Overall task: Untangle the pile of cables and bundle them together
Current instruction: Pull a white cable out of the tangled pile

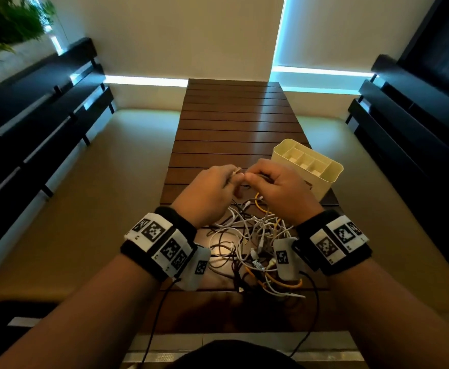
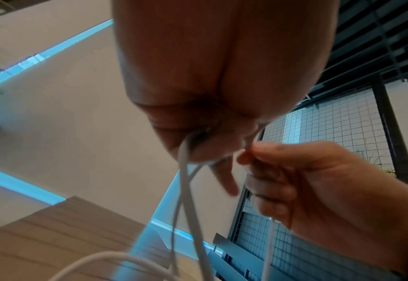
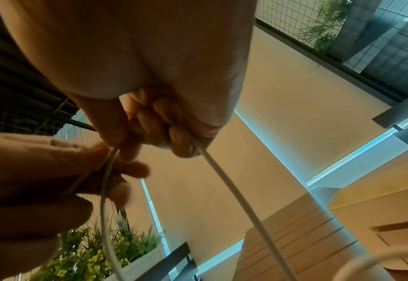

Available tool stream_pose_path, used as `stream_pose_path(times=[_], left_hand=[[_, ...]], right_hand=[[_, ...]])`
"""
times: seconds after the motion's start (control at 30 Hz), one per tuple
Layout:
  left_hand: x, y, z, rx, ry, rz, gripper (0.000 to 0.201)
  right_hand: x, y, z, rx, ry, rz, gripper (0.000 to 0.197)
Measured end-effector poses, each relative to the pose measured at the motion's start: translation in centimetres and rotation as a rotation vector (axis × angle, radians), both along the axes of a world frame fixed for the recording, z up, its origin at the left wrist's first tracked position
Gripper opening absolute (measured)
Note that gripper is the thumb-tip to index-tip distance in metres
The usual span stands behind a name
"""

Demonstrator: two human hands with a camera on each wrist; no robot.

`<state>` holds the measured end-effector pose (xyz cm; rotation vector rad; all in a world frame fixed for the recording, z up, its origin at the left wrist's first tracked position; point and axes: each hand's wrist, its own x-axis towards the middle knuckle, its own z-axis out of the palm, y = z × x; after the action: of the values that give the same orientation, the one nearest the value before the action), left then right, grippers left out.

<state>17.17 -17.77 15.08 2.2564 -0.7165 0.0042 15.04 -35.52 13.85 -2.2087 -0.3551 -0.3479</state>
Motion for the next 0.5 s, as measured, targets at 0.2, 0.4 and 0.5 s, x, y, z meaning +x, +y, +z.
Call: stream_pose_path(times=[0.2,0.4,0.5], left_hand=[[0.3,0.5,2.7,-0.372,-0.127,0.164,0.027],[2.0,3.1,4.6,-0.216,-0.087,0.244,0.029],[1.9,2.9,2.6,-0.124,0.054,0.237,0.031]], right_hand=[[-0.4,-0.9,-1.9,0.102,0.274,0.040,0.022],[-0.5,-2.5,-3.9,0.248,0.366,-0.049,0.024],[0.1,-3.7,-2.6,0.315,0.313,-0.068,0.010]])
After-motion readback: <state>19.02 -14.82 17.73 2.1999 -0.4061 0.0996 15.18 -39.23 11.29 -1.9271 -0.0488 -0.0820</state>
